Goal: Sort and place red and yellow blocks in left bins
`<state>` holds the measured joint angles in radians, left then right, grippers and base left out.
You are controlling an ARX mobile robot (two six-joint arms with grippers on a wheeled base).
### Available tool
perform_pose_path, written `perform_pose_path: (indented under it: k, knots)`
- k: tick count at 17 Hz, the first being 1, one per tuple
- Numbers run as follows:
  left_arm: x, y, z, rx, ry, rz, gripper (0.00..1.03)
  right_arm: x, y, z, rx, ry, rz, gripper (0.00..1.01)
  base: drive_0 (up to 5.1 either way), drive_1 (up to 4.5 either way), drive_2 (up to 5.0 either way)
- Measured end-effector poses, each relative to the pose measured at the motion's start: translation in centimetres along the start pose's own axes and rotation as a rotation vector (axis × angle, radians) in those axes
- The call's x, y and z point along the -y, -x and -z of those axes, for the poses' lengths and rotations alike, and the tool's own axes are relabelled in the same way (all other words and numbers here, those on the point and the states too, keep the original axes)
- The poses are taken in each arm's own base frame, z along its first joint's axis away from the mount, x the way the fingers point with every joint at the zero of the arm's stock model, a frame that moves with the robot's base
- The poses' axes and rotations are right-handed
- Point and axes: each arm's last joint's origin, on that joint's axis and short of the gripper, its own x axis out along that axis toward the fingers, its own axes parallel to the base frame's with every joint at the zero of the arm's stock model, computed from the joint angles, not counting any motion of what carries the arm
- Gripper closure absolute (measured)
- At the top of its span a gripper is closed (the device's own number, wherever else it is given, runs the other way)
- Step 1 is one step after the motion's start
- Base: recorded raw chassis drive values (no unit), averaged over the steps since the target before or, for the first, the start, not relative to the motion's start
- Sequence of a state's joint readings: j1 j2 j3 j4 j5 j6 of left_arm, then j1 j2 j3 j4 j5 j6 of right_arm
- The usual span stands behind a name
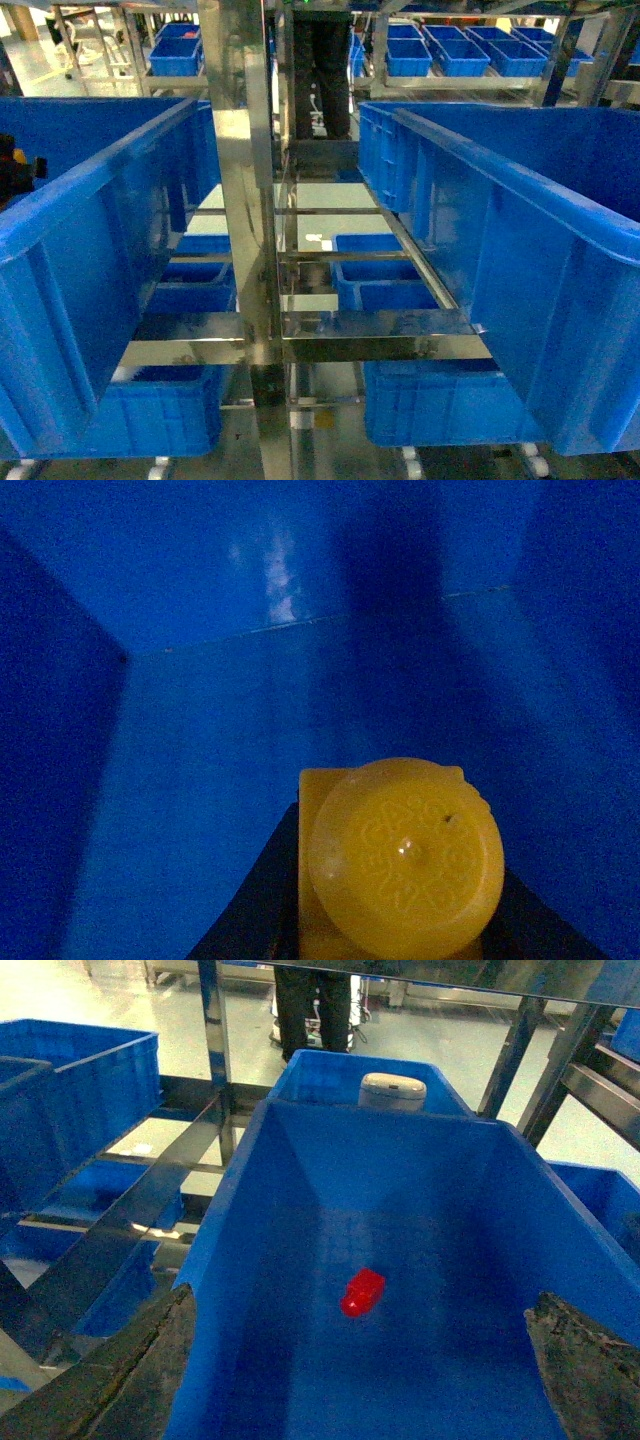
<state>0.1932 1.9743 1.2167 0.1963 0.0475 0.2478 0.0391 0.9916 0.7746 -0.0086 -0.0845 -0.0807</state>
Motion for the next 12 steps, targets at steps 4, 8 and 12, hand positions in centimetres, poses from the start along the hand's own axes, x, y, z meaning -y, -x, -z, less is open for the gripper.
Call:
perform_pose_path:
  k: [4,8,12]
  knots:
    - [-3.5,-5.7,-1.8,0.028,-0.013,-0.05,0.73,0.0,0.0,0.0,0.0,0.0,0.0,0.03,0.0,0.0,0.0]
    - [-5.2,0.9,-2.9,0.139,0.029,-0.047,0.23,0.0,0.0,0.0,0.0,0.0,0.0,0.03,0.0,0.0,0.0]
    - [-1.2,7.0,-1.3,0.126,0.029,0.07,0.06,0.0,0.0,0.0,0.0,0.0,0.0,0.03,0.0,0.0,0.0]
